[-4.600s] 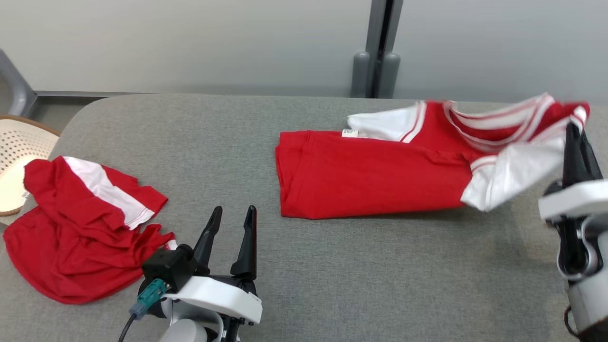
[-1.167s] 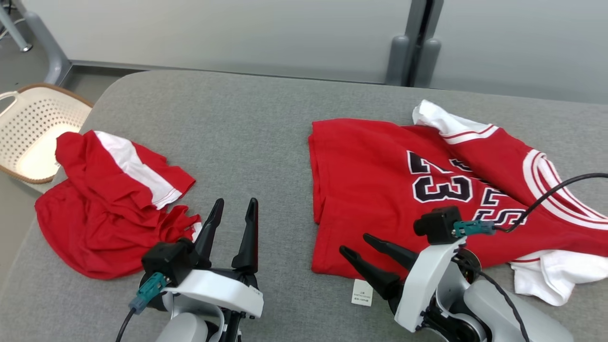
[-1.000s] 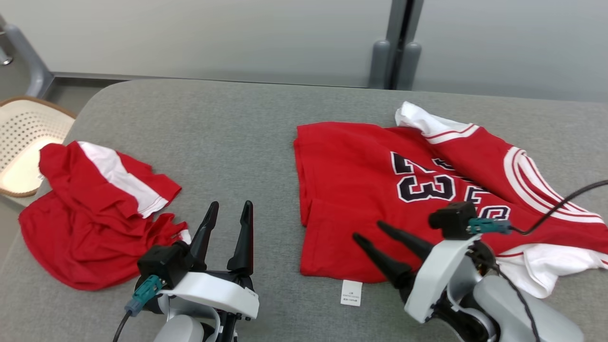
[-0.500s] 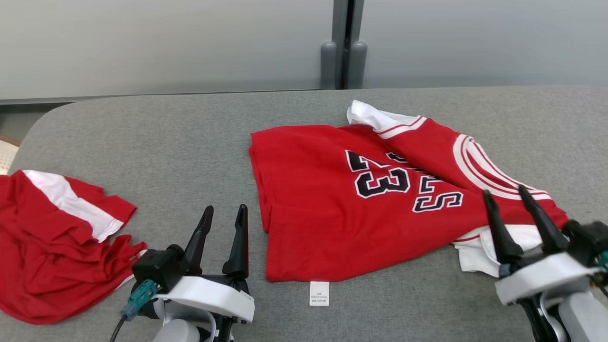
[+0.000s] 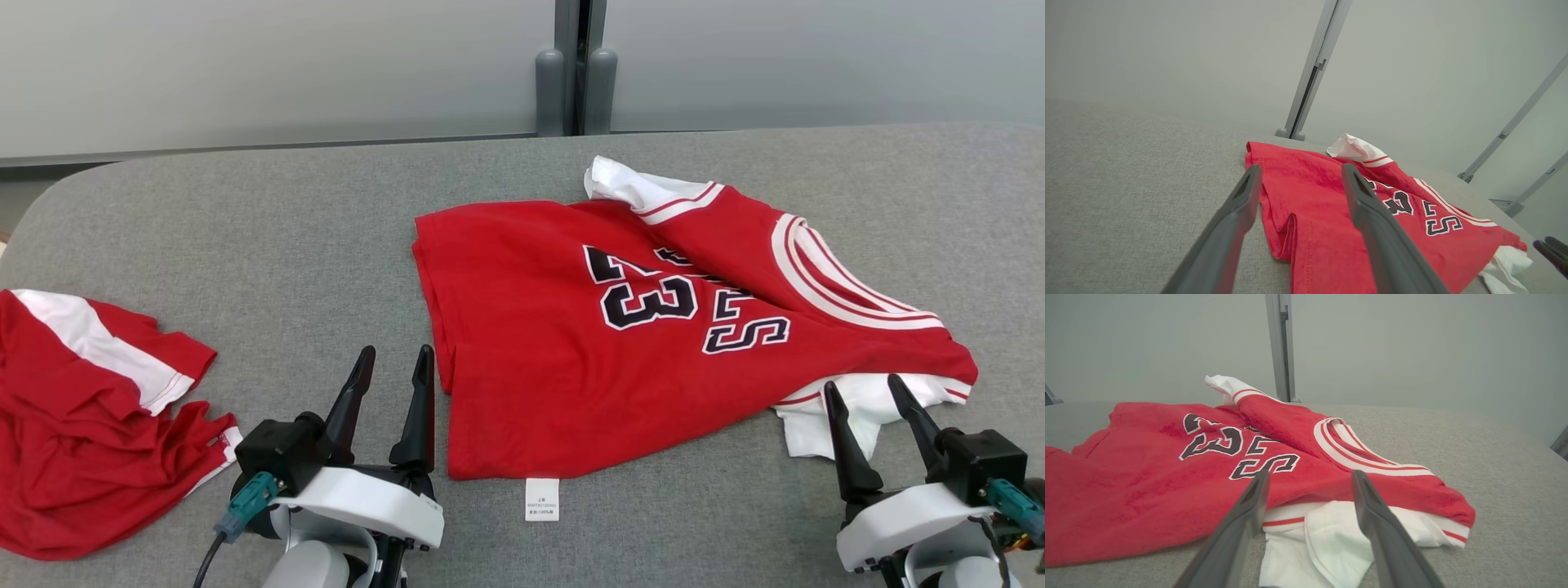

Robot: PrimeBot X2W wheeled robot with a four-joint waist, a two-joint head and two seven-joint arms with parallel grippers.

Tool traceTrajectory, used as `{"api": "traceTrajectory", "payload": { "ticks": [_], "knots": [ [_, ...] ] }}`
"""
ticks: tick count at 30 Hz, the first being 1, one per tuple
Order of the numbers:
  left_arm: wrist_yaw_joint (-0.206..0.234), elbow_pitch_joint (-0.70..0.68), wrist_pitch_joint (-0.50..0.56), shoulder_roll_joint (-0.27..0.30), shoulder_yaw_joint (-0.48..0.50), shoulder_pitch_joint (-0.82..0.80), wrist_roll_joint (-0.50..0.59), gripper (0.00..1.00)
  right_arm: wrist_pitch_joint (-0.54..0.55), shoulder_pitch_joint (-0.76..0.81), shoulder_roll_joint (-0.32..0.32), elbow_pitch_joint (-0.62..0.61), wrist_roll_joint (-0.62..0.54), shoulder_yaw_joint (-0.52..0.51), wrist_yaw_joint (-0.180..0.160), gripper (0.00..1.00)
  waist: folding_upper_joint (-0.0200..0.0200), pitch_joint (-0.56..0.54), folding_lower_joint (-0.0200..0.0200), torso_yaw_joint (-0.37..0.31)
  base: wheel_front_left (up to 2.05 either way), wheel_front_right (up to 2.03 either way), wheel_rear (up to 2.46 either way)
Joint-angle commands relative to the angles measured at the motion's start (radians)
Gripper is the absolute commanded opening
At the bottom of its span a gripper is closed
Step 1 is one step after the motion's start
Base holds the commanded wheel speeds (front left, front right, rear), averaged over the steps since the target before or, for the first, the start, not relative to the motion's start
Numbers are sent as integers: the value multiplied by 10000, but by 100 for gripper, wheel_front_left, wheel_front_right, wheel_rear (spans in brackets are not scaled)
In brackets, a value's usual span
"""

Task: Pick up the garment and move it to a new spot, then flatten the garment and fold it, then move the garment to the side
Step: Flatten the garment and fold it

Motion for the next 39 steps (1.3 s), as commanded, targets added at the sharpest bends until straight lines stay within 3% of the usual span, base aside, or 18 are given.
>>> {"api": "traceTrajectory", "payload": {
  "ticks": [1,17,18,19,20,28,37,38,39],
  "knots": [
    [-59,22,-2,41,2,-124,-51,100,96,2,103,53,-124,-102,-3,100,0,45,0,41,0,0,0],
    [-8,54,-2,39,-26,-489,33,100,438,-883,776,1481,-1296,-1425,-3,100,0,788,0,393,0,0,0],
    [-7,58,-2,41,-26,-491,39,100,423,-920,811,1565,-1293,-1491,-3,74,0,808,0,397,0,0,0],
    [2,55,-2,39,-26,-496,46,100,419,-941,840,1628,-1286,-1571,-3,24,0,826,0,393,0,0,0],
    [12,58,-2,38,-23,-494,52,100,382,-963,844,1705,-1326,-1672,-3,0,0,834,0,383,0,0,0],
    [4,148,-1,38,47,-487,97,100,32,-921,1021,1770,-963,-2131,-3,0,0,677,0,29,0,0,0],
    [-42,156,-1,43,60,-416,44,100,-122,-145,1259,1027,869,-3401,-3,0,0,534,0,-532,0,0,0],
    [-51,153,-1,41,43,-446,33,100,-143,-66,1270,1028,999,-3619,-3,49,0,554,0,-562,0,0,0],
    [-51,153,-1,41,43,-446,33,100,-143,-66,1270,1028,999,-3619,-3,49,0,554,0,-562,0,0,0]
  ]
}}
